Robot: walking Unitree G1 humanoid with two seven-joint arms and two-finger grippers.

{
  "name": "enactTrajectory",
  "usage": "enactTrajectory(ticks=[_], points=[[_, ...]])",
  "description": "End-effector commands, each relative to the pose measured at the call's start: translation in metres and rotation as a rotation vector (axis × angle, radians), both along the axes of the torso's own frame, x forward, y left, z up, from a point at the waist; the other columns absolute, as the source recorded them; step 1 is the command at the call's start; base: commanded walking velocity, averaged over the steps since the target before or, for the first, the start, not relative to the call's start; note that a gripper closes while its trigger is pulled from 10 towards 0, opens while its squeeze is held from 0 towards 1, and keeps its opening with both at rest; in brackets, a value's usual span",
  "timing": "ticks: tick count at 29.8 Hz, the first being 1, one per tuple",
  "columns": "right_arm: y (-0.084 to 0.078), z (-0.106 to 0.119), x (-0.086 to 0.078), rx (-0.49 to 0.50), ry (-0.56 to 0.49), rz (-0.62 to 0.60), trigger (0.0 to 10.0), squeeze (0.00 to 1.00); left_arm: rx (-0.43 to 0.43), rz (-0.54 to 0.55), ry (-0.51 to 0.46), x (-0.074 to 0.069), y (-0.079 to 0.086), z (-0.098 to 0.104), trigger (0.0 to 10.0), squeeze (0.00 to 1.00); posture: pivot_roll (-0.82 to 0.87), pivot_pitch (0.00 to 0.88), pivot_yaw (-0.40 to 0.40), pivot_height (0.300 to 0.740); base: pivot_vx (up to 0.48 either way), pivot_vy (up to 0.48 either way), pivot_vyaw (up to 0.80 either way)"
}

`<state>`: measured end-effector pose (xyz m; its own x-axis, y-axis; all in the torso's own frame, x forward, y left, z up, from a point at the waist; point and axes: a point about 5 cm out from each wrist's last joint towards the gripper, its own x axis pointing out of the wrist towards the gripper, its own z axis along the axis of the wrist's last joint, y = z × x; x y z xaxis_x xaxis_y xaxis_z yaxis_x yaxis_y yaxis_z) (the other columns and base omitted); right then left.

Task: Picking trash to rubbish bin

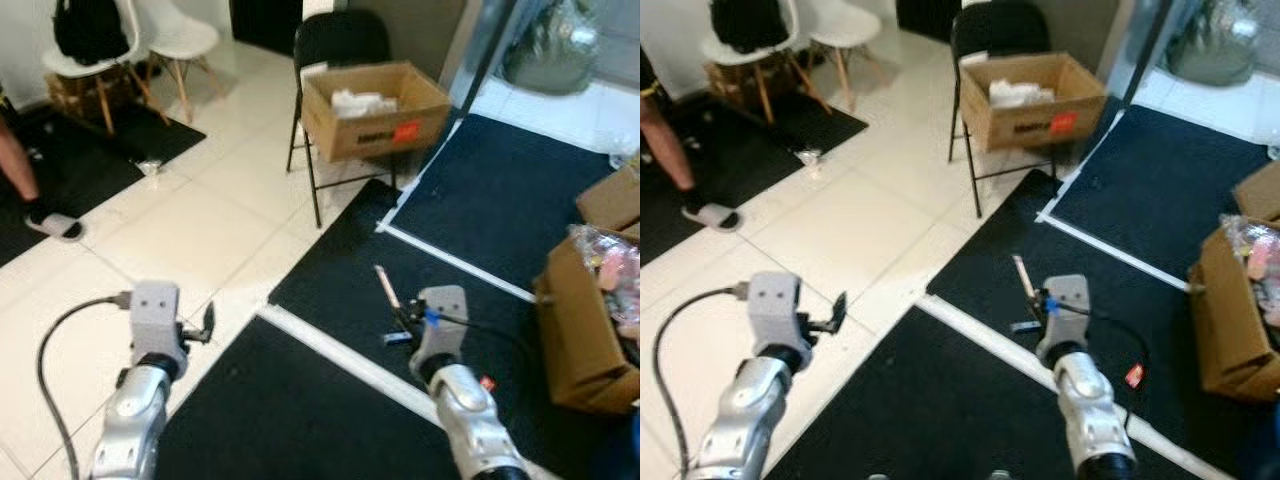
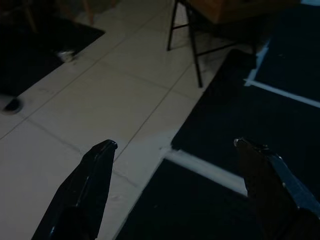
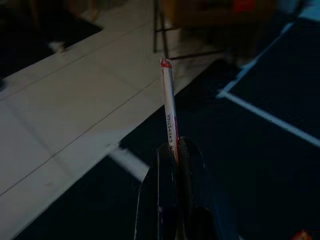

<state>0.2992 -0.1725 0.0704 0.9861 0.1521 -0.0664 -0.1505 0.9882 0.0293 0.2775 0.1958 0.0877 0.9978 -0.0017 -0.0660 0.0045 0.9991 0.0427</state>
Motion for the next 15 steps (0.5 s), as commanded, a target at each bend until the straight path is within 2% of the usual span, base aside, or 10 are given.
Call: enactTrajectory(ticks=[1, 15], points=[[0.0042, -0.0091, -0.0031, 0.022, 0.030, 0.003, 10.0, 0.00, 0.014, 0.011, 0.028, -0.0034, 0.0042, -0.0080, 10.0, 0.00, 0.01, 0.133, -0.024, 0.740, 0.307, 0.000, -0.40], [0.0025, -0.0130, -0.0033, 0.028, 0.035, -0.007, 10.0, 0.00, 0.018, 0.008, 0.019, -0.0028, 0.0026, -0.0092, 10.0, 0.00, 0.01, 0.136, -0.027, 0.740, 0.306, 0.000, -0.43]])
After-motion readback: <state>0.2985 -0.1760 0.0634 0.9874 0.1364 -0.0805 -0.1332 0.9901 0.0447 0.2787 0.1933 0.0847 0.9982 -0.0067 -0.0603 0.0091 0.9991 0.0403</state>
